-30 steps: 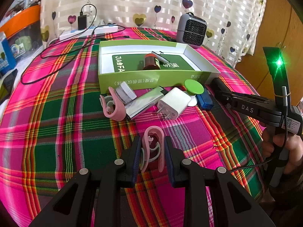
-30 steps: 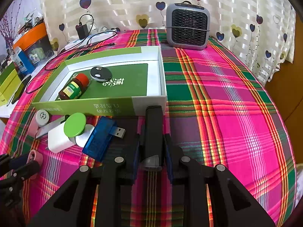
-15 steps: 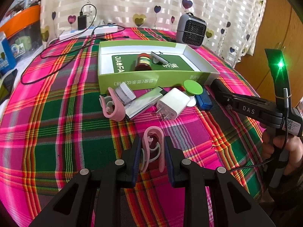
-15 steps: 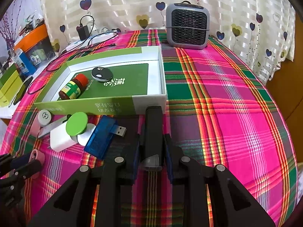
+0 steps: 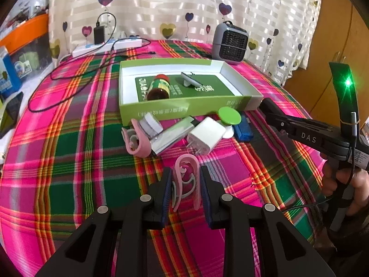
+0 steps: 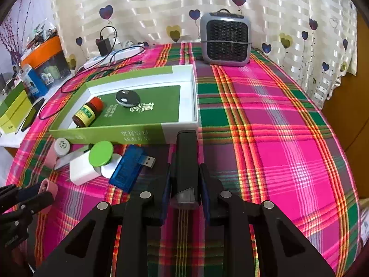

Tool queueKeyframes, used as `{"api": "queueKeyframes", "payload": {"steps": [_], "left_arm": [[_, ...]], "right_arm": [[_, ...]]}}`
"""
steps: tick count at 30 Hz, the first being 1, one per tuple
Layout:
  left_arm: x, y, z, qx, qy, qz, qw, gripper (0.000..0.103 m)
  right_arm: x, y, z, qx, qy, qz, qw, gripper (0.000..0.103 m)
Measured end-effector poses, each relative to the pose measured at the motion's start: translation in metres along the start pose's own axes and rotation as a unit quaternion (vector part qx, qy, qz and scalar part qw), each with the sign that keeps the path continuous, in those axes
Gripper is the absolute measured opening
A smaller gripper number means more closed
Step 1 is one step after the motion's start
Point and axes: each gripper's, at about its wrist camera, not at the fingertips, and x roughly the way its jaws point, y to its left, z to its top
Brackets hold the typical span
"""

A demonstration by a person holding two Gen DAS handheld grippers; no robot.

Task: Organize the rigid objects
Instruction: 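Carry the pink clip and black device into the green box and release both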

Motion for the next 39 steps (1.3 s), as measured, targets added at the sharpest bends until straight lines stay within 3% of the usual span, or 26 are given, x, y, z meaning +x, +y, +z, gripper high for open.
{"api": "queueKeyframes", "payload": {"steps": [17, 24, 39], "left_arm": [[-0.014, 0.004, 0.044, 0.007, -0.036, 0.001, 0.9993, 0.023], [-0.001, 0.015, 0.07, 0.001, -0.045, 0.005, 0.999, 0.023], [0.052, 0.031, 0.112, -0.01, -0.023, 0.014, 0.9996, 0.023]], "right_arm": [[-0.02, 0.007, 0.031, -0.015, -0.028, 0.025, 0.999, 0.024], [-0.011, 0.015, 0.05, -0.026, -0.03, 0.041, 0.998, 0.024], [0.033, 0.031, 0.086, -0.029, -0.008, 0.069, 0.997, 0.024]]}}
